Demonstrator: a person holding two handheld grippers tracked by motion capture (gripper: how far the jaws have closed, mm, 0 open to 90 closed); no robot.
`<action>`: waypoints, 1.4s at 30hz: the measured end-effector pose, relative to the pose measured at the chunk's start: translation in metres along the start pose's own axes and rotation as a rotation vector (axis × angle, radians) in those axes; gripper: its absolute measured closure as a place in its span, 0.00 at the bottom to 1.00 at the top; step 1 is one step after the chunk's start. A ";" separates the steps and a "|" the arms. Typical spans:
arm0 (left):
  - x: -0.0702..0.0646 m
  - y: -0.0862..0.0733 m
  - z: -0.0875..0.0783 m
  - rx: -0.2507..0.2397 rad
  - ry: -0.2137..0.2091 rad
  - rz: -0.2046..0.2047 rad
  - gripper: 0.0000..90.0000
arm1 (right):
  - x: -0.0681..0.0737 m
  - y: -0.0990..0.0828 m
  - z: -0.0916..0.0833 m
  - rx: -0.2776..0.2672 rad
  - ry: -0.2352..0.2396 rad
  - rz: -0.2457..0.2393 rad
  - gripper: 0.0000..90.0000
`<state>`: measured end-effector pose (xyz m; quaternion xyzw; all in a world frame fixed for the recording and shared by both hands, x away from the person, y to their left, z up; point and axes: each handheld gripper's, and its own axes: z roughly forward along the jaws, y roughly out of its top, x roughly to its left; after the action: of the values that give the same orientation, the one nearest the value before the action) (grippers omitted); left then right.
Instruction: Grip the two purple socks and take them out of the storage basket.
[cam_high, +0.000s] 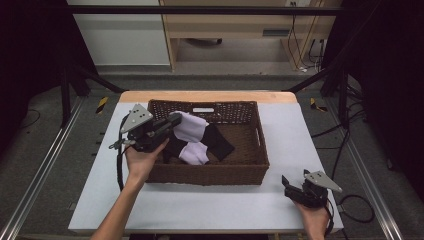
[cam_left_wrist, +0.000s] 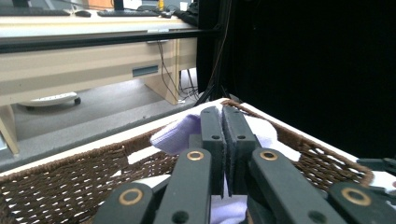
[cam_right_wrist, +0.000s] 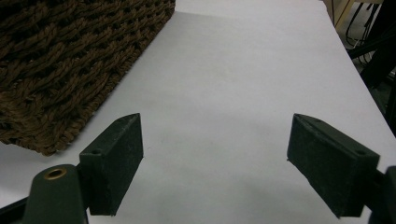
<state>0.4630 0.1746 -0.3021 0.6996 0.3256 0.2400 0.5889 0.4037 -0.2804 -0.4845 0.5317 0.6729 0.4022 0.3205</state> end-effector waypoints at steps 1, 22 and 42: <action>-0.001 0.001 -0.003 -0.001 -0.005 0.005 0.97 | 0.000 0.000 0.000 -0.001 -0.001 -0.001 0.21; -0.030 -0.028 -0.078 -0.018 -0.087 0.047 0.97 | 0.000 0.000 0.000 -0.011 -0.008 -0.006 0.21; -0.053 -0.087 -0.084 0.143 -0.153 0.030 0.97 | 0.000 0.000 0.000 -0.011 -0.011 -0.002 0.21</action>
<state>0.3523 0.1998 -0.3688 0.7610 0.2857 0.1707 0.5569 0.4031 -0.2806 -0.4847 0.5313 0.6694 0.4029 0.3276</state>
